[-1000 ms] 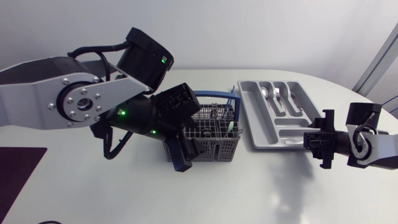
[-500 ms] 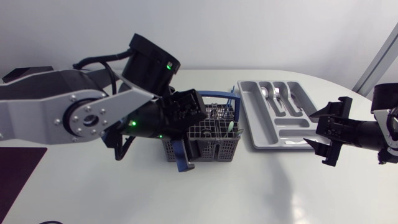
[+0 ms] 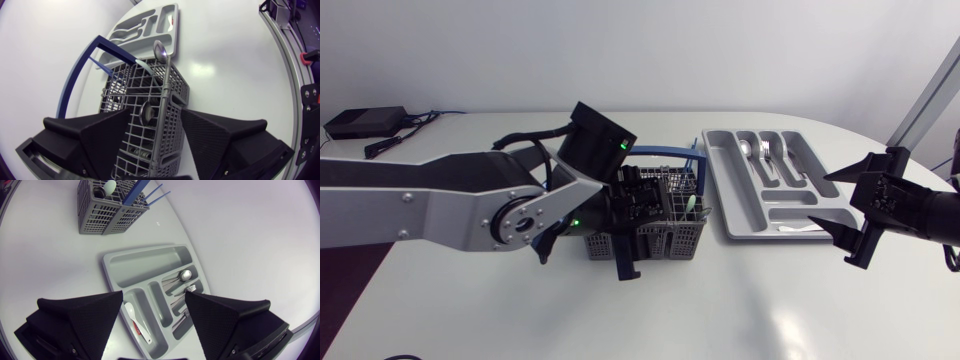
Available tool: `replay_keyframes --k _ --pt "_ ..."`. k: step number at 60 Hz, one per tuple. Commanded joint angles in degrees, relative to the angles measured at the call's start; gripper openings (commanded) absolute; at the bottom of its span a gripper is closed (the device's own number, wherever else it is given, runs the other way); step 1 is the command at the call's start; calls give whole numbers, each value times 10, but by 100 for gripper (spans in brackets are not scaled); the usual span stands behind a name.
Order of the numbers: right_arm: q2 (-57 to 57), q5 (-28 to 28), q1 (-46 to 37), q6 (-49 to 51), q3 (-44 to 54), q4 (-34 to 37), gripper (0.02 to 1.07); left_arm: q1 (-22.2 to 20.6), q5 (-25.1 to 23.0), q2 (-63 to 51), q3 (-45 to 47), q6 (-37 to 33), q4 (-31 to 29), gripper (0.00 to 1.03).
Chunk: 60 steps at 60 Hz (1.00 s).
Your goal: Unload the cutlery basket into the drawer organizer.
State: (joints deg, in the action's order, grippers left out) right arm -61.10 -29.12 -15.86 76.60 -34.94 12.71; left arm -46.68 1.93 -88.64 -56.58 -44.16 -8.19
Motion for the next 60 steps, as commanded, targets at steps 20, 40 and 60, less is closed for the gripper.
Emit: replay_keyframes --k 20,40,60 --pt "63 -30 3 -28 7 51 92 21 5 -36 -18 -43 15 8" --pt "89 -30 13 -34 27 54 92 19 4 -43 -25 -37 12 6" --pt "89 -27 12 -29 26 54 92 12 1 -19 -12 -38 4 34"
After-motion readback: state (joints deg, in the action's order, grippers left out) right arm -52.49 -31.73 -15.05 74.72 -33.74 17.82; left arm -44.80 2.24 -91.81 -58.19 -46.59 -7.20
